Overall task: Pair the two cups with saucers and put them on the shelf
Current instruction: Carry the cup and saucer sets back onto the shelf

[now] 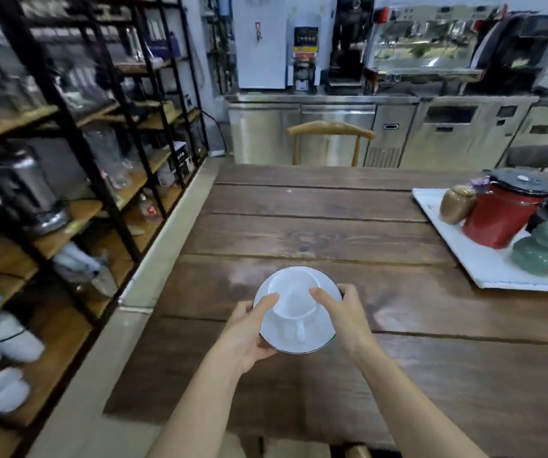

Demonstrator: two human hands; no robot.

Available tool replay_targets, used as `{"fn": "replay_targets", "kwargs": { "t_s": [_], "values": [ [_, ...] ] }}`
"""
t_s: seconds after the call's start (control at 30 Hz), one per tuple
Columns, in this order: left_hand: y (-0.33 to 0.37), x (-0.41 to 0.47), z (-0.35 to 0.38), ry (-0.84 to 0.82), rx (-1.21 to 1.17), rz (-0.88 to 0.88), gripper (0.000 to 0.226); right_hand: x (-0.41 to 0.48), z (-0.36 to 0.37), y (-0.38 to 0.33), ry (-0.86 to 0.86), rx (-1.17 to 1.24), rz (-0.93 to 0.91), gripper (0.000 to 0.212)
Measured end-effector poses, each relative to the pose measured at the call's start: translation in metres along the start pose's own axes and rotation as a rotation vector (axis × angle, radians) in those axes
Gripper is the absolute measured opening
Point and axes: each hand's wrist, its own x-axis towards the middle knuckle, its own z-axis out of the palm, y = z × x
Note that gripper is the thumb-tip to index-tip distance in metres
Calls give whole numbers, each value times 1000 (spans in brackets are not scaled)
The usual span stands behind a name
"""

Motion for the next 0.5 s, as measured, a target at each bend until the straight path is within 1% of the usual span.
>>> {"fn": "replay_targets", "kwargs": {
  "t_s": [0.07, 0.17, 0.23, 0.27, 0.33, 0.37, 0.4, 0.43, 0.47, 0.5],
  "values": [
    [4, -28, -53, 45, -41, 32, 54, -24, 52, -3, -73, -16, -16, 37],
    [3, -78, -139, 167, -127, 89, 48, -69, 134, -2, -191, -30, -33, 37],
    [-1, -114, -196, 215, -169, 132, 55, -104, 190, 2, -280, -50, -38, 39],
    [-3, -131, -224, 234, -174, 158, 55, -123, 216, 4, -326, -65, -44, 39],
    [-11, -171, -279, 339, -185, 230, 37, -159, 269, 9, -422, -94, -69, 34],
    [-16, -190, -306, 406, -209, 245, 33, -177, 295, 11, -474, -111, -80, 28],
    [-21, -210, -332, 465, -234, 255, 38, -196, 320, 13, -528, -124, -89, 24],
    [-27, -230, -357, 522, -262, 266, 46, -215, 344, 16, -579, -139, -92, 25],
    [-34, -253, -385, 574, -297, 281, 54, -239, 372, 19, -633, -158, -101, 29],
    [-38, -270, -403, 606, -322, 295, 56, -256, 391, 22, -669, -172, -112, 34]
  ]
}}
